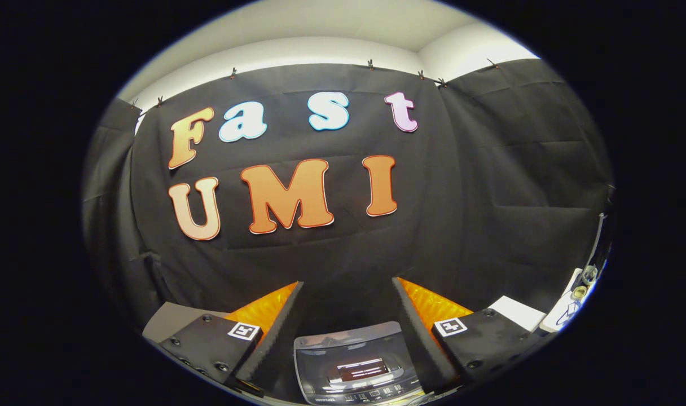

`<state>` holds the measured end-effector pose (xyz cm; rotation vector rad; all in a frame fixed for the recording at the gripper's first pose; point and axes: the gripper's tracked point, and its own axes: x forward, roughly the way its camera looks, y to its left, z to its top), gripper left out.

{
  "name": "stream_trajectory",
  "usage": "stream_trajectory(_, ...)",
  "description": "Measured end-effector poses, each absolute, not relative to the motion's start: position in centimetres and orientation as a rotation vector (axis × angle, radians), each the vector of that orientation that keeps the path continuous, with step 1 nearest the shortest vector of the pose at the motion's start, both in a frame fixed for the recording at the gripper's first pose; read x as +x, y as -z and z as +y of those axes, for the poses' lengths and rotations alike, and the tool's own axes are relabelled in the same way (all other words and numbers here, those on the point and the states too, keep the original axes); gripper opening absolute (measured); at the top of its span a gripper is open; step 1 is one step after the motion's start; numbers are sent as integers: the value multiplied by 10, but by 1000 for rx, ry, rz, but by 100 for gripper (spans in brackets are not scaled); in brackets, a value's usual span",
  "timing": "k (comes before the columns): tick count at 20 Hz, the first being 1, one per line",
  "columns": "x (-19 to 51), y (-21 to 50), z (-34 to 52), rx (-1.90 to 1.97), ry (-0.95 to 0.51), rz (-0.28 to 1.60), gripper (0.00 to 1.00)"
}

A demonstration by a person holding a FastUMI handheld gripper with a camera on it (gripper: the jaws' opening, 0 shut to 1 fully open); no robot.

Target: Put the clothes into the washing machine and then close the washing machine lid.

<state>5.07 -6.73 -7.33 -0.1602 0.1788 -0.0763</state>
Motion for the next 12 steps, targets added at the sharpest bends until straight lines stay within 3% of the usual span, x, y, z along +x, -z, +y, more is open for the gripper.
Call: stream_trajectory(12,56,79,-62,-161,76,201,97)
